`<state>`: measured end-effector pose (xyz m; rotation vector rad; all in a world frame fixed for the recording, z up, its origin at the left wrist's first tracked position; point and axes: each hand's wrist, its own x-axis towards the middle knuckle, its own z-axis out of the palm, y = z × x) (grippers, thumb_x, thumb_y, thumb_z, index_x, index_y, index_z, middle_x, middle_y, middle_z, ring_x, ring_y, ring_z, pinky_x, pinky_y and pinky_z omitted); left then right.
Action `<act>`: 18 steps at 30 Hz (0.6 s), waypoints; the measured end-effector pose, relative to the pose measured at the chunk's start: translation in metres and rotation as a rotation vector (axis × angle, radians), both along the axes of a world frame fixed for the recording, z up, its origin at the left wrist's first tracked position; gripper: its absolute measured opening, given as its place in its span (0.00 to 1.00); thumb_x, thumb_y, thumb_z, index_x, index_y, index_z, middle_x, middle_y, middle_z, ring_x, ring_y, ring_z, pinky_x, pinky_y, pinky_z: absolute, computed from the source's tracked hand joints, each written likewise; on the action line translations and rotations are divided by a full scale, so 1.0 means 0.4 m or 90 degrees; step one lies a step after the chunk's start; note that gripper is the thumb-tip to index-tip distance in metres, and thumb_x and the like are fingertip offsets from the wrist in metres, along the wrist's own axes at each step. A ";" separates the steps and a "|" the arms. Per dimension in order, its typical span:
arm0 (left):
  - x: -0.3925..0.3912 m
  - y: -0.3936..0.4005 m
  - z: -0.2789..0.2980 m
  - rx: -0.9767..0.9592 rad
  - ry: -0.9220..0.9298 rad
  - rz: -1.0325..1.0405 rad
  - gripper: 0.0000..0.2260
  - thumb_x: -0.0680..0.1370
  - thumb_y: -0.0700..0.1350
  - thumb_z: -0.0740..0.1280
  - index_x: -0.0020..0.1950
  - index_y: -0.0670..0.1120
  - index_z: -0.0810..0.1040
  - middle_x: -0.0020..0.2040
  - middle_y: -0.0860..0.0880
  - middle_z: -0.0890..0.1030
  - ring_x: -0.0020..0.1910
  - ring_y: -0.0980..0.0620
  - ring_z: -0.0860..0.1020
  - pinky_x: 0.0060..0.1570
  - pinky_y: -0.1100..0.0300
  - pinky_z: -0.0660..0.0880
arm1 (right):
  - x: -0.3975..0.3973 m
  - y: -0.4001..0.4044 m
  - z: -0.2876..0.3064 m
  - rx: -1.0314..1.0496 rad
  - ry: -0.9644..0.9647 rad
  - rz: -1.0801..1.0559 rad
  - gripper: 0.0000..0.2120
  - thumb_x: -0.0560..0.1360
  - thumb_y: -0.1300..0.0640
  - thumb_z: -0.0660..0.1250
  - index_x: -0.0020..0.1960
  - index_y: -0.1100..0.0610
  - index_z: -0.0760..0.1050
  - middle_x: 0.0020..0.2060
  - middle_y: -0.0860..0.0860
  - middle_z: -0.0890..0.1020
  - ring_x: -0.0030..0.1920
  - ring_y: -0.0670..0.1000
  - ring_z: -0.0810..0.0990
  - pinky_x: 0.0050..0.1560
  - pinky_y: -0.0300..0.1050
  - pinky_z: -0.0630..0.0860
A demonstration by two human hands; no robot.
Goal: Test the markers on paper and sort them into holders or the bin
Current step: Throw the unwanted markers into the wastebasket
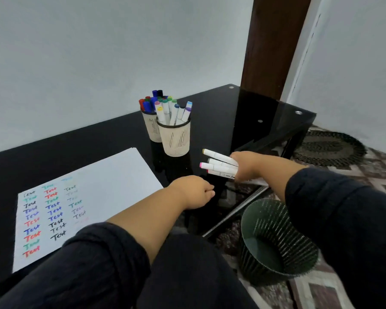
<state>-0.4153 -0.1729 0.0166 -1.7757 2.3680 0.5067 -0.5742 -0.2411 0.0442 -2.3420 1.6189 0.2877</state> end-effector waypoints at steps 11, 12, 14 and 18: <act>-0.216 -0.090 -0.131 0.138 -0.025 -0.069 0.19 0.82 0.52 0.55 0.72 0.49 0.68 0.71 0.51 0.69 0.70 0.51 0.66 0.65 0.63 0.61 | -0.285 0.001 -0.152 0.111 0.036 -0.103 0.21 0.71 0.59 0.69 0.62 0.59 0.67 0.57 0.55 0.75 0.56 0.56 0.75 0.47 0.42 0.69; -0.225 -0.101 -0.148 0.148 -0.033 -0.073 0.19 0.82 0.52 0.54 0.72 0.49 0.68 0.71 0.50 0.69 0.70 0.50 0.66 0.65 0.62 0.62 | -0.299 -0.002 -0.174 0.123 0.040 -0.110 0.21 0.72 0.60 0.69 0.62 0.59 0.67 0.58 0.56 0.75 0.57 0.56 0.75 0.49 0.43 0.70; -0.246 -0.124 -0.186 0.165 -0.043 -0.079 0.19 0.82 0.52 0.55 0.72 0.50 0.68 0.71 0.50 0.69 0.70 0.50 0.66 0.66 0.61 0.62 | -0.327 -0.007 -0.223 0.147 0.048 -0.122 0.22 0.71 0.60 0.69 0.63 0.58 0.68 0.59 0.56 0.75 0.57 0.56 0.75 0.51 0.44 0.71; -0.271 -0.160 -0.261 0.194 -0.036 -0.074 0.18 0.81 0.52 0.57 0.70 0.51 0.71 0.70 0.51 0.71 0.69 0.51 0.68 0.66 0.59 0.65 | -0.364 -0.023 -0.321 0.192 0.068 -0.125 0.23 0.71 0.60 0.70 0.63 0.57 0.67 0.58 0.55 0.75 0.54 0.55 0.75 0.49 0.45 0.71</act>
